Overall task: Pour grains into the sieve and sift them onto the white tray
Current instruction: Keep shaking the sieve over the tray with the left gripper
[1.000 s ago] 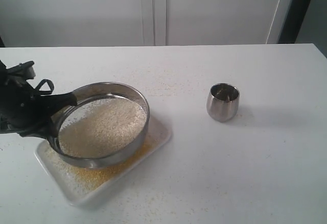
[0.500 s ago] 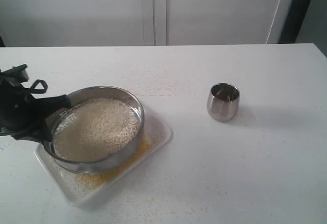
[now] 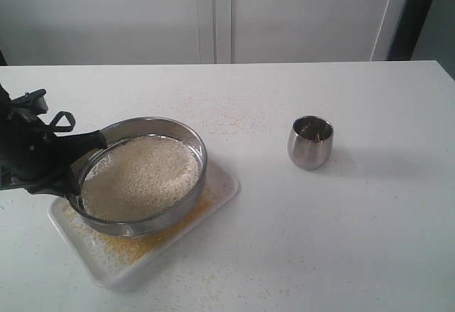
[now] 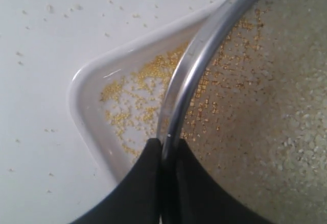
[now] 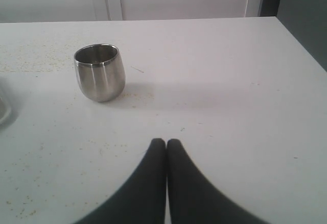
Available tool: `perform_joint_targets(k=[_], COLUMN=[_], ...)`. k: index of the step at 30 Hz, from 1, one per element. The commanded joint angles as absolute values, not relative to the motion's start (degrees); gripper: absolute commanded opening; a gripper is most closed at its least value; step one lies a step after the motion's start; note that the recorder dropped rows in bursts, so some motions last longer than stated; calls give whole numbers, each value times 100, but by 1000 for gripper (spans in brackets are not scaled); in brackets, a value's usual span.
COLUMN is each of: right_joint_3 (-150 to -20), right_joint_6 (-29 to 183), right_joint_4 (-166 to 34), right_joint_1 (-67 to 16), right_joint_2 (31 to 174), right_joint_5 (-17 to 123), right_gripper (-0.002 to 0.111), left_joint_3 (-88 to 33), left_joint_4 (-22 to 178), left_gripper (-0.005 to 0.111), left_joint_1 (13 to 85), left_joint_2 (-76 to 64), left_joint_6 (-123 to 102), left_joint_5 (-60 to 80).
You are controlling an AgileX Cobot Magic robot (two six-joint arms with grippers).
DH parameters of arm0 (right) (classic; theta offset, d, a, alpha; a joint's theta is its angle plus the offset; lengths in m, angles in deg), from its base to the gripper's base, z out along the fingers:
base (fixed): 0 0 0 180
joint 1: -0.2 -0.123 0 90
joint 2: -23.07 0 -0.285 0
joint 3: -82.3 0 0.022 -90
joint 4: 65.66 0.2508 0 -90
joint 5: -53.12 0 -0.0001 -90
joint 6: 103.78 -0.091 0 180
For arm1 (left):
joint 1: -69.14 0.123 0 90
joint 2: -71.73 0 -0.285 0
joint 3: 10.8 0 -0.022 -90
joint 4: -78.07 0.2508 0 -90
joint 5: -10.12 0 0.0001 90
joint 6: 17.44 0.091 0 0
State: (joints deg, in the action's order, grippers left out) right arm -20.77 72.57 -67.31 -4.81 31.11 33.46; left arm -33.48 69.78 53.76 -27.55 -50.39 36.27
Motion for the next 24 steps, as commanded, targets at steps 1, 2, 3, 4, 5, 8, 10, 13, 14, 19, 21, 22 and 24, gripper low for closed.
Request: perform_joint_targets(k=[1,2,3,4,5,8,10,13,14,19,21,22,24], right_joint_3=[-2048,-2048,-2048,-2048,-2048,-2048,-2048,-2048,-2048,-2048,-2048,-2048,-2048], right_joint_6=[7248,7248,7248,7248,7248,7248,7248,7248,7248,7248,7248,7248,7248], right_joint_4=[-6754,-6754,-6754,-6754,-6754,-6754,-6754,-6754,-6754,-6754,-6754,-6743,-6743], right_joint_1=[-448,-448,-448,-448,-448,-448,-448,-448,-448,-448,-448,-448,-448], right_joint_2=[3086,3086,3086,3086,3086,3086,3086,3086,3086,3086,3086,3086,3086], right_joint_5=[3390,3390,3390,3390,3390,3390,3390,3390,3390,3390,3390,3390,3390], right_gripper=[0,0,0,0,0,0,0,0,0,0,0,0,0], left_joint_3=[-3335,-3335,-3335,-3335,-3335,-3335,-3322,-3232,-3193,-2955,-2898,-2886,-2865], left_joint_4=[6829,6829,6829,6829,6829,6829,6829,6829,6829,6785,6613,6530,6298], left_gripper=[0,0,0,0,0,0,0,0,0,0,0,0,0], left_joint_1=[5368,5368,5368,5368,5368,5368,5368,5368,5368,5368,5368,5368,5368], left_joint_2=[-2708,-2708,-2708,-2708,-2708,-2708,-2692,-2648,-2634,-2554,-2533,-2533,-2533], left_joint_6=[-5033,-4976,-4886,-4779,-4701,-4582,-4571,-4486,-4434,-4178,-3856,-3642,-3242], left_joint_5=[3636,3738,3749,3758,3758,3758,3772,3854,3891,4254,4456,4532,4684])
